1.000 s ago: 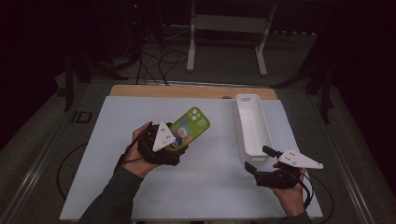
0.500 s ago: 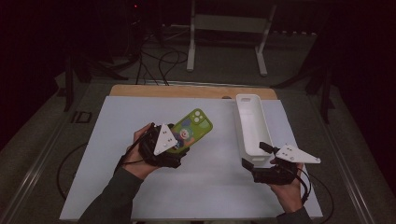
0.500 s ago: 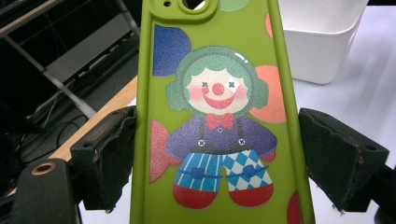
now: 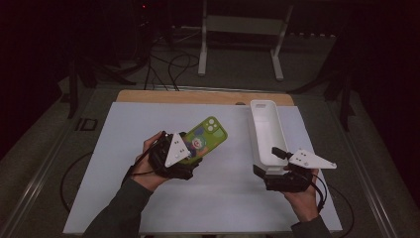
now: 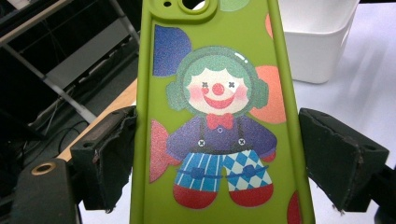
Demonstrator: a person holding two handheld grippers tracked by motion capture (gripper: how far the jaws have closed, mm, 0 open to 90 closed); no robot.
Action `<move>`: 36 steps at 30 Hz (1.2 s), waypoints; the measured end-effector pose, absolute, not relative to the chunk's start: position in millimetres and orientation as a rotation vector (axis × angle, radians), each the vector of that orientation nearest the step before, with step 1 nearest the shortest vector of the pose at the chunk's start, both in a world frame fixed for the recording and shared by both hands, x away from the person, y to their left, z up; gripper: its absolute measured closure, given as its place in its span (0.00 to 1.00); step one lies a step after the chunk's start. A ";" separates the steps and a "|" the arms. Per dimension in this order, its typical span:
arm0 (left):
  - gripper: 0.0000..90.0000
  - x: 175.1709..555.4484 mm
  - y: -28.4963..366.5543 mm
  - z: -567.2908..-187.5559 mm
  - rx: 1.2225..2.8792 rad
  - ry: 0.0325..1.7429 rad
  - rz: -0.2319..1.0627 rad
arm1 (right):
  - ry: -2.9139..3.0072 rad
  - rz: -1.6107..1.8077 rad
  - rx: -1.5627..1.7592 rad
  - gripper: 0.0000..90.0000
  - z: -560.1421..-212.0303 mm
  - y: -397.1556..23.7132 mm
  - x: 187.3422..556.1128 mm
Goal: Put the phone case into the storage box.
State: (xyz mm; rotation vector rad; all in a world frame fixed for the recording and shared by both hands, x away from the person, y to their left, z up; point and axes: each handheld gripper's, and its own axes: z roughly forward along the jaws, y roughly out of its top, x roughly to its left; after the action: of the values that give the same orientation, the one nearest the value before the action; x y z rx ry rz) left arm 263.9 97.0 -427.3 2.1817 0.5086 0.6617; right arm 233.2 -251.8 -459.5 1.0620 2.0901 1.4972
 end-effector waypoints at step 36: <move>0.18 258.8 85.2 -428.2 2.186 0.455 0.670 | 2.114 1.565 1.036 0.10 -447.7 -231.2 249.4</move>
State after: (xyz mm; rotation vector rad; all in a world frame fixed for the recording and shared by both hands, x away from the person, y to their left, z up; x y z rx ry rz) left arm 258.8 85.2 -428.2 2.1863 0.4550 0.6700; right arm 249.4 -231.2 -447.7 1.0362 2.1139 1.5653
